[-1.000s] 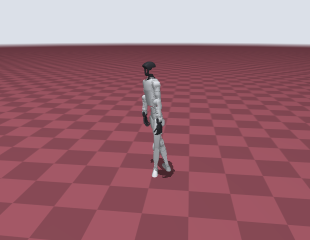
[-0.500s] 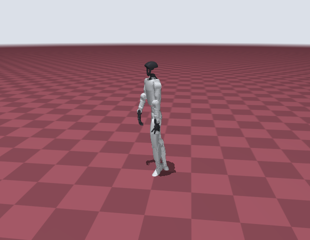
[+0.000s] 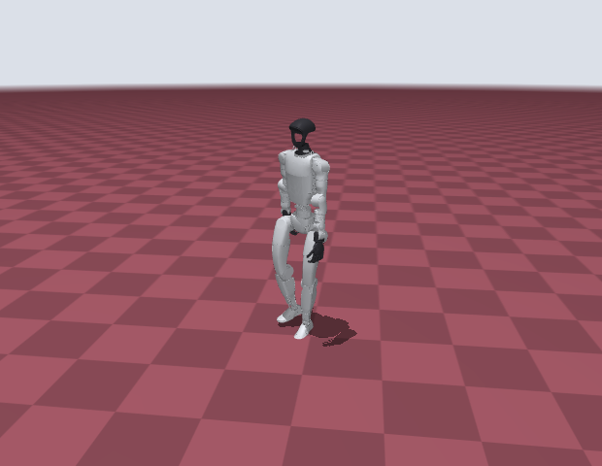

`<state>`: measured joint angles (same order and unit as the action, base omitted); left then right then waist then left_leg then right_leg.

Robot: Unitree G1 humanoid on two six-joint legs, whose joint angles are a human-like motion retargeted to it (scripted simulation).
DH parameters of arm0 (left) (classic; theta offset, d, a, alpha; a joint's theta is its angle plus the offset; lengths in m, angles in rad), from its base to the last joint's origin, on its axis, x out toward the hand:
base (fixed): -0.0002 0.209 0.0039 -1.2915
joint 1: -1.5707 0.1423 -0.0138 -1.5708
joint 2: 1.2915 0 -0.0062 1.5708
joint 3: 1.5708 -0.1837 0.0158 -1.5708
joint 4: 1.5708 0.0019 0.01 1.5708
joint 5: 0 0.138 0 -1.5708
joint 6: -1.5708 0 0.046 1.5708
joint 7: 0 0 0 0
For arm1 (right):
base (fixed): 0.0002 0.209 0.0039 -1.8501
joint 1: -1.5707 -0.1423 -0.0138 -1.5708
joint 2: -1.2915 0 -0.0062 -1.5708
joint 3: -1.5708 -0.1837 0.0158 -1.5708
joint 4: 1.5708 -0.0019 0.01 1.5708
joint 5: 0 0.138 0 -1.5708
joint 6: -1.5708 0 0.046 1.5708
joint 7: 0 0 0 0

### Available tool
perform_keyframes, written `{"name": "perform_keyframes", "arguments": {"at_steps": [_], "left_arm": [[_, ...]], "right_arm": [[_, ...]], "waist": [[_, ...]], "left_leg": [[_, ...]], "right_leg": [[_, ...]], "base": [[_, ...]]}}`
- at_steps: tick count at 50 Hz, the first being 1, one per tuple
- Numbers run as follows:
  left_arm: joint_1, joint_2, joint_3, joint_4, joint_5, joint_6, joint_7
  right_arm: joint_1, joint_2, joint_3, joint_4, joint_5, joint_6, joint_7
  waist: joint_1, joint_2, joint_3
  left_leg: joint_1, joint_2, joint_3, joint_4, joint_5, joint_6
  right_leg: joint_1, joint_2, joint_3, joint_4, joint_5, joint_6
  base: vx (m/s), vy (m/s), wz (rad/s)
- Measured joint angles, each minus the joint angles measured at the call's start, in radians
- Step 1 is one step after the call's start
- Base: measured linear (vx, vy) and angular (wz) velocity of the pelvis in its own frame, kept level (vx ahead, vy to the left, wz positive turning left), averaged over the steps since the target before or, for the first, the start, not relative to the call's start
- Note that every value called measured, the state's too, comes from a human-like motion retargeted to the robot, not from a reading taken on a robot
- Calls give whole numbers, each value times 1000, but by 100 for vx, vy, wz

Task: In place motions

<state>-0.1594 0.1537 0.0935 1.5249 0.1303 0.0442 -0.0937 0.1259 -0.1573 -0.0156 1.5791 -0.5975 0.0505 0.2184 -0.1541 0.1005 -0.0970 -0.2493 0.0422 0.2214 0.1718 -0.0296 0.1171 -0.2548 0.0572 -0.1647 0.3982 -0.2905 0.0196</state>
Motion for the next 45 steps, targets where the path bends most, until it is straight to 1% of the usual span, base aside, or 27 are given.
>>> {"name": "perform_keyframes", "arguments": {"at_steps": [2, 3, 5, 6, 7, 8, 9, 10, 12, 13, 15, 17, 19, 22, 25, 29, 32, 35, 37, 40, 43, 45], "left_arm": [[-13, 6, -25, -15, 22, -2, -7], [-21, 7, -37, -20, 31, -2, -9], [-29, 1, -61, -26, 40, -4, -14], [-31, 1, -73, -26, 40, -2, -21], [-30, -2, -81, -26, 41, 0, -26], [-21, -8, -84, -26, 43, 0, -27], [-9, -17, -80, -25, 44, 0, -23], [5, -28, -73, -23, 44, -1, -17], [34, -37, -40, -19, 24, -9, -11], [46, -37, -29, -13, 6, -13, -16], [64, -35, -2, 7, -16, -11, -24], [72, -34, 16, 30, -7, -1, -20], [70, -33, 7, 39, 12, 5, -22], [58, -29, -34, 35, 24, 8, -38], [45, -38, -69, 27, 20, 9, -41], [24, -56, -102, 8, 5, 7, -48], [11, -59, -132, -18, -1, 3, -56], [-1, -52, -156, -42, -2, 0, -64], [-3, -43, -149, -52, -1, -1, -66], [-7, -27, -129, -51, -1, -1, -69], [-13, -12, -94, -29, 13, 7, -61], [-12, -6, -65, -11, 30, 13, -46]], "right_arm": [[11, 6, 7, 11, -25, 10, -6], [14, 8, 9, 16, -35, 14, -6], [32, 12, 15, 15, -46, 19, -4], [39, 18, 18, 10, -52, 21, 3], [46, 22, 20, 4, -61, 25, 10], [52, 26, 18, -4, -74, 29, 17], [55, 30, 10, -16, -95, 34, 22], [56, 33, -2, -30, -120, 39, 26], [43, 39, -8, -69, -169, 32, 19], [35, 41, -5, -89, -188, 22, 9], [15, 39, 13, -120, -213, 0, -22], [-2, 38, 21, -138, -217, -22, -50], [-17, 40, 16, -153, -208, -37, -53], [-28, 44, 4, -166, -203, -41, -28], [-22, 48, 2, -165, -212, -44, -23], [-17, 44, 15, -148, -224, -37, -25], [-21, 34, 20, -140, -221, -28, -8], [-31, 20, 20, -142, -200, -22, 11], [-49, 8, 29, -141, -178, -24, 24], [-86, -8, 42, -137, -145, -29, 48], [-127, -21, 67, -132, -113, -25, 55], [-154, -24, 82, -118, -94, -21, 49]], "waist": [[-45, -3, 38], [-59, -18, 58], [-47, -64, 86], [1, -80, 91], [48, -94, 93], [96, -102, 86], [116, -108, 82], [122, -113, 79], [160, -123, 78], [125, -121, 81], [90, -116, 78], [116, -116, 65], [105, -113, 67], [102, -112, 72], [69, -94, 64], [40, -67, 57], [39, -56, 50], [9, -40, 45], [7, -36, 39], [6, -34, 31], [54, -53, 20], [111, -83, 9]], "left_leg": [[10, -34, -97, 9, 20, -2], [22, -63, -134, 13, 26, -1], [59, -125, -162, 12, 32, 5], [72, -135, -158, 12, 30, 5], [82, -143, -155, 11, 29, 5], [86, -150, -151, 11, 30, 6], [91, -162, -170, 10, 34, 7], [96, -177, -201, 8, 39, 7], [111, -186, -195, -7, 45, 12], [115, -196, -232, -7, 53, 15], [118, -203, -257, -9, 59, 18], [113, -195, -219, -14, 55, 21], [114, -194, -219, -15, 56, 23], [112, -187, -198, -11, 46, 26], [102, -163, -170, -4, 31, 23], [95, -110, -67, -14, 11, 13], [93, -66, 63, -29, -13, 6], [90, -21, 178, -37, -45, 0], [101, 14, 314, -42, -72, -12], [136, 51, 533, -56, -107, -42], [196, 49, 782, -85, -130, -83], [228, 16, 905, -110, -138, -106]], "right_leg": [[16, 13, 28, -67, 23, -15], [38, 9, 28, -116, 57, -25], [86, -16, 9, -214, 209, -67], [114, -17, 30, -207, 167, -64], [138, -31, 3, -199, 135, -65], [156, -70, -119, -192, 122, -72], [162, -85, -151, -187, 119, -69], [161, -88, -138, -184, 120, -62], [181, -87, -126, -196, 113, -61], [210, -91, -172, -222, 114, -59], [213, -82, -193, -232, 115, -69], [203, -84, -150, -227, 113, -60], [197, -88, -164, -224, 118, -59], [176, -91, -144, -199, 118, -62], [133, -88, -123, -164, 108, -73], [98, -91, -152, -143, 72, -74], [109, -108, -271, -157, 38, -71], [110, -139, -427, -160, 16, -39], [106, -163, -499, -146, 5, -11], [132, -192, -696, -138, 0, 8], [162, -217, -865, -126, 4, 7], [147, -241, -871, -112, 26, 2]], "base": [[-3, -3, 288], [0, -1, 259], [7, 1, 175], [15, 3, 54], [20, 5, -9], [21, 6, 30], [20, 7, 91], [14, 5, 80], [8, 3, 60], [6, 2, 111], [6, 4, 60], [3, 5, -44], [0, 0, 0], [-1, 0, -6], [-6, 0, -48], [-14, -3, -153], [-23, -5, -268], [-26, -3, -291], [-27, 1, -358], [-26, 9, -392], [-18, 15, -441], [-10, 15, -439]]}}
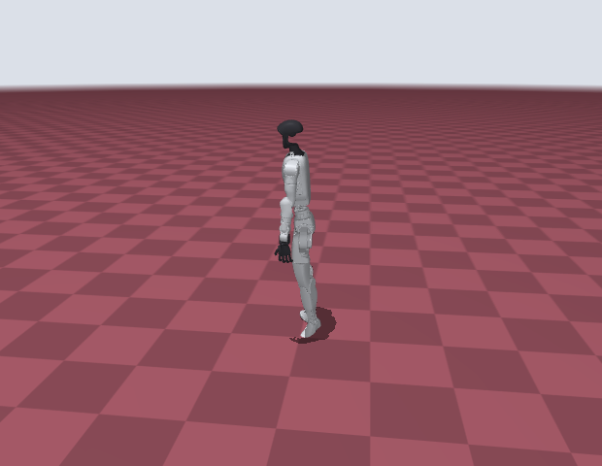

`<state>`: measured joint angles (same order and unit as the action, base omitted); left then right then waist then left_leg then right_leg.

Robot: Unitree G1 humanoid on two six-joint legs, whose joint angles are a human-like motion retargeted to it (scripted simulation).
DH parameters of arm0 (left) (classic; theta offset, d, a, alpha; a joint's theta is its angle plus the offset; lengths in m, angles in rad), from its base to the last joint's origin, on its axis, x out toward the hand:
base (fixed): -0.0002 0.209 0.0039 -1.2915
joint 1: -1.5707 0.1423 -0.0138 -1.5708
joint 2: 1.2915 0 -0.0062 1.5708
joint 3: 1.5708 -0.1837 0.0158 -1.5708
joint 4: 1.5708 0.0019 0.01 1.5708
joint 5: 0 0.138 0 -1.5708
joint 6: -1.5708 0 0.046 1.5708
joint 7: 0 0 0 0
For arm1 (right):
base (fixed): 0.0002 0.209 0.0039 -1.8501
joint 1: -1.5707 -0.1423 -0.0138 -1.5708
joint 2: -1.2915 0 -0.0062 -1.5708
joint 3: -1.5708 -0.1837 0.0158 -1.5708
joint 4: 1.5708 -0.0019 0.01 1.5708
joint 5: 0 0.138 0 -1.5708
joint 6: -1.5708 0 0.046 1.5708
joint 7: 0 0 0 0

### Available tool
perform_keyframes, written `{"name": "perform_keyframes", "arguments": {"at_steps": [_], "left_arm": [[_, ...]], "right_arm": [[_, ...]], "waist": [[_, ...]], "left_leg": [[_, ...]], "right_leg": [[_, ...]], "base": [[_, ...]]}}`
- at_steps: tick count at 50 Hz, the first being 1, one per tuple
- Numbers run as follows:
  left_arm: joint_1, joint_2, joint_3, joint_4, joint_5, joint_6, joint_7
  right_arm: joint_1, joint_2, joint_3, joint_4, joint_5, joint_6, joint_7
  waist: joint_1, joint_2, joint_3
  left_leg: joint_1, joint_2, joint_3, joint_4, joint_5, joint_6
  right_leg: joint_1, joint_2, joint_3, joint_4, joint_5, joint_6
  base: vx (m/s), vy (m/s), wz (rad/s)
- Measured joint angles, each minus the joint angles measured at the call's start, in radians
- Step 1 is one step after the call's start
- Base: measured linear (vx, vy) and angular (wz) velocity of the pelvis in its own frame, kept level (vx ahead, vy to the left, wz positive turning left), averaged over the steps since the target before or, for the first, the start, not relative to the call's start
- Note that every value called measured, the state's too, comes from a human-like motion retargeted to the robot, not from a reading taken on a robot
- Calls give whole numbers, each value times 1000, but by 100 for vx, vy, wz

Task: In place motions

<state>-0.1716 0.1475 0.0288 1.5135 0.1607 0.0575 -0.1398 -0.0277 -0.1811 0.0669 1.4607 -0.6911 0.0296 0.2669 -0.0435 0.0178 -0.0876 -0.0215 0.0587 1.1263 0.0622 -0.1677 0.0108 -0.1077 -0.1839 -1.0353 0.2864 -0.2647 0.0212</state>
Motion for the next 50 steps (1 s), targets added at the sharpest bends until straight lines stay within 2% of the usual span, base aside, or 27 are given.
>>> {"name": "perform_keyframes", "arguments": {"at_steps": [3, 7, 13, 18, 20, 22, 25, 28, 30, 33, 38, 42, 43, 45, 47, 48, 50], "left_arm": [[18, -7, 34, 10, 4, 2, 24], [28, -13, 52, 20, -20, -2, 20], [3, -23, -4, 38, 16, -4, 28], [-7, -68, -25, 39, 12, -13, 29], [4, -87, -14, 28, 10, -19, 34], [22, -95, 3, 14, 3, -29, 37], [53, -81, 35, -2, -10, -36, 35], [76, -49, 66, 3, -2, -31, 34], [92, -33, 82, 13, -4, -26, 37], [108, -22, 116, 30, -14, -17, 33], [159, -28, 175, 27, -30, -15, 26], [190, -34, 188, 40, -28, -14, 23], [198, -33, 185, 47, -27, -13, 23], [213, -28, 177, 62, -24, -11, 22], [227, -27, 179, 76, -17, -7, 17], [234, -28, 190, 82, -13, -4, 11], [234, -30, 196, 94, -7, 2, 6]], "right_arm": [[-20, 5, 1, 3, -6, 11, -4], [-17, 24, -5, -14, -11, 2, 2], [29, 51, -71, 34, 36, 29, -24], [76, 44, -133, 105, 62, 57, -35], [85, 35, -149, 137, 58, 72, -44], [80, 29, -150, 160, 46, 88, -48], [56, 29, -127, 171, 24, 105, -42], [29, 40, -107, 144, 13, 94, -20], [16, 48, -90, 111, 6, 80, -3], [-13, 50, -60, 60, -11, 56, 16], [-61, 47, -10, -2, -54, 33, 25], [-82, 50, 13, -23, -49, 25, 31], [-81, 54, 17, -23, -43, 24, 33], [-76, 61, 27, -17, -31, 24, 39], [-73, 65, 40, 4, -32, 28, 46], [-71, 68, 50, 17, -42, 35, 45], [-50, 76, 53, 31, -53, 48, 25]], "waist": [[42, -23, -14], [1, -20, -19], [-140, 47, -21], [-175, 77, -40], [-162, 83, -60], [-162, 81, -73], [-171, 50, -84], [-162, -13, -78], [-124, -39, -65], [-42, -64, -44], [39, -84, -10], [97, -64, 30], [105, -51, 40], [103, -19, 63], [35, 11, 55], [2, 26, 44], [-17, 33, 34]], "left_leg": [[22, -21, 121, 1, -8, -26], [40, -10, 202, 38, -10, -44], [55, 59, 184, 79, 7, -61], [85, 71, 174, 92, 8, -86], [97, 66, 190, 96, 21, -88], [111, 69, 193, 125, 42, -64], [99, 103, 114, 261, 88, -5], [54, 123, -6, 435, 72, 117], [-21, 121, -179, 533, 38, 94], [-166, 33, -479, 594, -5, 39], [-260, -122, -752, 456, -41, 58], [-292, -209, -1001, 294, -31, 30], [-277, -210, -1035, 238, -17, 19], [-228, -201, -1068, 127, 126, 56], [-166, -178, -1058, 78, 80, 28], [-162, -135, -982, 67, 86, 14], [-155, -144, -1065, 44, 100, 15]], "right_leg": [[0, -14, -63, -11, 74, -12], [-51, -17, 39, -5, 132, -21], [-23, 20, 19, -9, 105, 10], [26, 33, 2, -36, 98, 75], [25, 33, 26, -46, 95, 73], [14, 24, 71, -55, 89, 40], [-17, -19, 156, -54, 85, -9], [-51, -75, 253, -45, 93, -16], [-70, -77, 315, -54, 108, -23], [-110, -68, 404, -74, 143, -28], [-166, -53, 557, -98, 194, -38], [-164, 7, 641, -114, 215, -48], [-153, 34, 659, -118, 217, -54], [-116, 98, 692, -134, 223, -67], [-89, 133, 680, -152, 227, -70], [-83, 150, 683, -160, 228, -69], [-64, 169, 692, -176, 229, -68]], "base": [[-10, 11, -334], [-8, 5, -159], [1, 1, 20], [13, 11, 19], [18, 17, -47], [13, 15, -62], [5, 11, -92], [-7, 8, -120], [-12, 12, -191], [-17, 16, -233], [-14, 16, -205], [-6, 7, -191], [5, -3, -148], [13, -8, -92], [20, -10, 2], [20, -10, -18], [14, -12, -51]]}}
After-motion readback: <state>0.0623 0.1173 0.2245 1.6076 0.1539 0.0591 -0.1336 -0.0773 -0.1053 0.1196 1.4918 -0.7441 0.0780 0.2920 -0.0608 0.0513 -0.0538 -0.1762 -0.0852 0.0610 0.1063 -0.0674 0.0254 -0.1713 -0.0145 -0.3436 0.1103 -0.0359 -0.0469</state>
